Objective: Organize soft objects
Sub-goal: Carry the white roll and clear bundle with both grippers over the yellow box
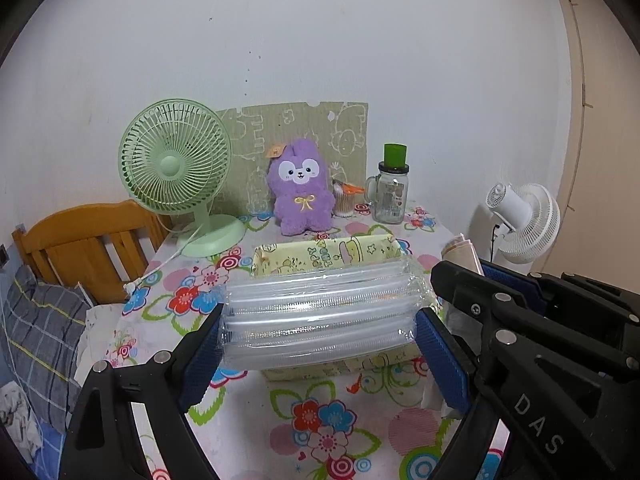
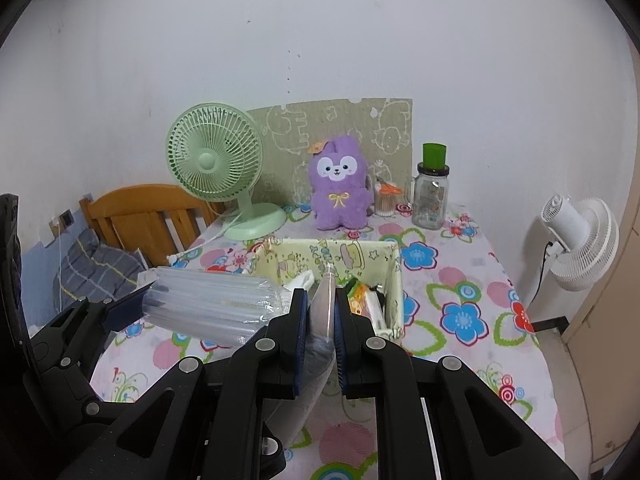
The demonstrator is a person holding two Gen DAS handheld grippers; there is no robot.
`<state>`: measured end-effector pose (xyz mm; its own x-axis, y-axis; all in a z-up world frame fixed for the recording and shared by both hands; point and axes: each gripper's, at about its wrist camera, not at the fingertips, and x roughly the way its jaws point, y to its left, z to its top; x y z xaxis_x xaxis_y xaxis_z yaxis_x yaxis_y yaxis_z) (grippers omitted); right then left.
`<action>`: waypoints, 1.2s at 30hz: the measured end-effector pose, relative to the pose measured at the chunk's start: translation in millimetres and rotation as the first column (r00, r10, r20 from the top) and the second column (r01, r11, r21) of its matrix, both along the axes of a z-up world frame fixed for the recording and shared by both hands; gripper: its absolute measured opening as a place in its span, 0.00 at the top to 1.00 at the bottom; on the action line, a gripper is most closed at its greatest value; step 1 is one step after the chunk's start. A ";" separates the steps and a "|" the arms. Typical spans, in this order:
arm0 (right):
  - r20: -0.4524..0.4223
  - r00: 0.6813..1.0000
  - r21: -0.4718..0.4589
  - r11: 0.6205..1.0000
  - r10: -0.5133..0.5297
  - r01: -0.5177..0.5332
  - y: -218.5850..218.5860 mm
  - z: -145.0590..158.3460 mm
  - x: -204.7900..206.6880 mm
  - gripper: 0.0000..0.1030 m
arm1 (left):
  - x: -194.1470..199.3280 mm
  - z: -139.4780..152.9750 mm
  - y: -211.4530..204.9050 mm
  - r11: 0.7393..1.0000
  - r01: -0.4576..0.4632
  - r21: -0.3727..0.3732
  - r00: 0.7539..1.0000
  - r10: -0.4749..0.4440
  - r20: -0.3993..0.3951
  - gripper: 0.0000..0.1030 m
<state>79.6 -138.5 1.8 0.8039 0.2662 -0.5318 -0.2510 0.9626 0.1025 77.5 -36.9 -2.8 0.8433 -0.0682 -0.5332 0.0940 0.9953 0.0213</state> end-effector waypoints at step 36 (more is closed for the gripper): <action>-0.054 0.999 -0.002 1.000 0.009 -0.009 6.9 -15.0 99.1 0.85 | 88.2 -20.6 5.6 1.000 -0.013 -0.012 0.997 0.012 -0.073 0.11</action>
